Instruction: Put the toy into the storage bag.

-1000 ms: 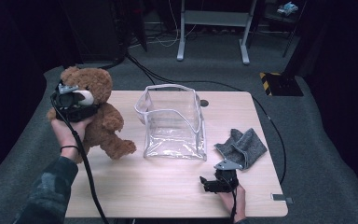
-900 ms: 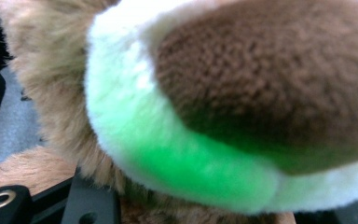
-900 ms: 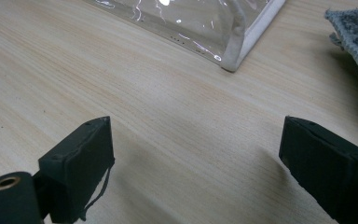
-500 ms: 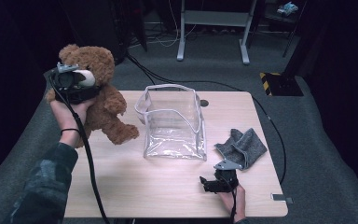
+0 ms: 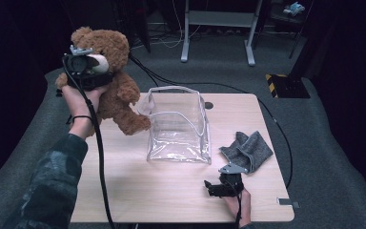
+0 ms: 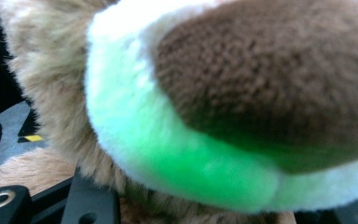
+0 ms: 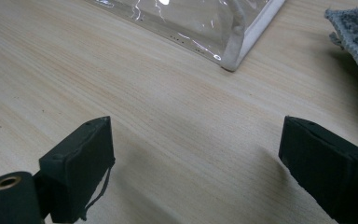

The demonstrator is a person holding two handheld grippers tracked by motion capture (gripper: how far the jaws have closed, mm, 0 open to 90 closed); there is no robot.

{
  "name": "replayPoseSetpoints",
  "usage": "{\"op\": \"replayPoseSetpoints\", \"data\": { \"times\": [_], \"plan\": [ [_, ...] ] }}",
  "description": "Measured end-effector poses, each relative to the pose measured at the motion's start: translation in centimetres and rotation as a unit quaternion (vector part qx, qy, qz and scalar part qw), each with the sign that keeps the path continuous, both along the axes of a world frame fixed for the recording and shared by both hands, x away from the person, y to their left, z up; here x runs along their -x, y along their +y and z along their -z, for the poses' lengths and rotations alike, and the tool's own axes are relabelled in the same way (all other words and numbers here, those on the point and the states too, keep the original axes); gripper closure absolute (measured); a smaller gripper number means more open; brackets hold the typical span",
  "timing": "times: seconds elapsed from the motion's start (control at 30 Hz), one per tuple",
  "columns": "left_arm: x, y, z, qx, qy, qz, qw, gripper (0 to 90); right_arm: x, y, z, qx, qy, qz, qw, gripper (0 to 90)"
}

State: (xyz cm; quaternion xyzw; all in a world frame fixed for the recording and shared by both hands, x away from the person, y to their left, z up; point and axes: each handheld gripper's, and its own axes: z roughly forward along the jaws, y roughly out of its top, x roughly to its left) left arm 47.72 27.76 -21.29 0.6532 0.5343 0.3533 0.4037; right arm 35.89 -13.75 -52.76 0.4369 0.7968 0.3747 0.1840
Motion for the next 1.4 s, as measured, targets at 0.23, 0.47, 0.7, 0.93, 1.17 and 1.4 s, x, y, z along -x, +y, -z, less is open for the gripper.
{"op": "replayPoseSetpoints", "data": {
  "times": [0.23,0.47,0.7,0.93,1.17,1.4],
  "plan": [
    [-1.0,-2.0,-0.9,0.0,-0.005,0.014,0.9999,44.6,0.0,0.0,0.0,0.0,0.0,0.0,1.0,9.4],
    [-2.1,-4.0,-1.7,0.001,-0.008,0.027,0.9996,44.5,0.0,0.1,0.0,-0.002,0.004,0.0,1.0,9.5],
    [-2.9,-6.1,-2.7,0.0,-0.016,0.036,0.9992,44.5,0.0,0.0,0.0,-0.001,0.003,-0.001,1.0,9.6],
    [-3.7,-8.5,-3.0,0.0,-0.025,0.049,0.9985,44.5,0.0,0.0,0.0,-0.001,0.002,-0.004,1.0,9.5],
    [-4.8,-11.3,-3.0,0.007,-0.038,0.063,0.9973,44.4,0.0,0.0,0.0,-0.005,0.002,-0.003,1.0,9.6],
    [-5.6,-13.2,-1.9,0.021,-0.04,0.084,0.9954,44.3,0.0,-0.1,0.0,-0.004,0.0,-0.005,1.0,9.5]
  ]
}}
